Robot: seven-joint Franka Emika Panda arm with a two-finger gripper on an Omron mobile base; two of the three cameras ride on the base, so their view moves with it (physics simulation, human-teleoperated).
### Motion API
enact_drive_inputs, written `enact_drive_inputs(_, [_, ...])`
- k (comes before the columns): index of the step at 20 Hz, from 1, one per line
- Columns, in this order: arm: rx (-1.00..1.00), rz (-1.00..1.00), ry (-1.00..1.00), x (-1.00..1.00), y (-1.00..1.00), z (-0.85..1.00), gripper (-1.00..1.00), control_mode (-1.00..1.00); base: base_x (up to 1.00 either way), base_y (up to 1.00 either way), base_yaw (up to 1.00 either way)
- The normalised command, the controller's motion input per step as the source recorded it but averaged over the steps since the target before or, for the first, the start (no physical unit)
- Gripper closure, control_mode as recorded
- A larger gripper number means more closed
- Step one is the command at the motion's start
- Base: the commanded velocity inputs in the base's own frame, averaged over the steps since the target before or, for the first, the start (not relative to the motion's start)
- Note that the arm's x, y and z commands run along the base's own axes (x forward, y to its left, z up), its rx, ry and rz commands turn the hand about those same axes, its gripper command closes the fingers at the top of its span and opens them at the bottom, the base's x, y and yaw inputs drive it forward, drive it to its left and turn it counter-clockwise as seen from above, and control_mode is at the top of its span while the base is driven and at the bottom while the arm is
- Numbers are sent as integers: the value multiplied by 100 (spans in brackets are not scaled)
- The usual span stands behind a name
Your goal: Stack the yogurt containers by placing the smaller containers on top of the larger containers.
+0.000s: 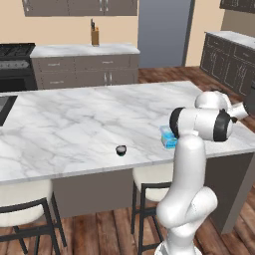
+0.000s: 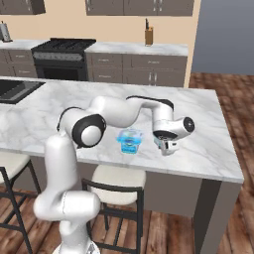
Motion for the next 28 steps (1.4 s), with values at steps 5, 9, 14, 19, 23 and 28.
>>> enact_drive_inputs(5, [0,0,2,44,-1,-17,-100,-100,0,0,0])
enact_drive_inputs(9, [0,0,0,44,-1,-17,-100,-100,0,0,0])
enact_drive_inputs(14, [0,0,0,40,0,-21,-100,-100,0,0,0])
enact_drive_inputs(19, [0,0,0,41,0,-25,-100,-100,0,0,0])
enact_drive_inputs(23, [0,0,0,40,0,-28,-100,-100,0,0,0])
enact_drive_inputs(28, [0,0,0,36,0,-25,-100,-100,0,0,0])
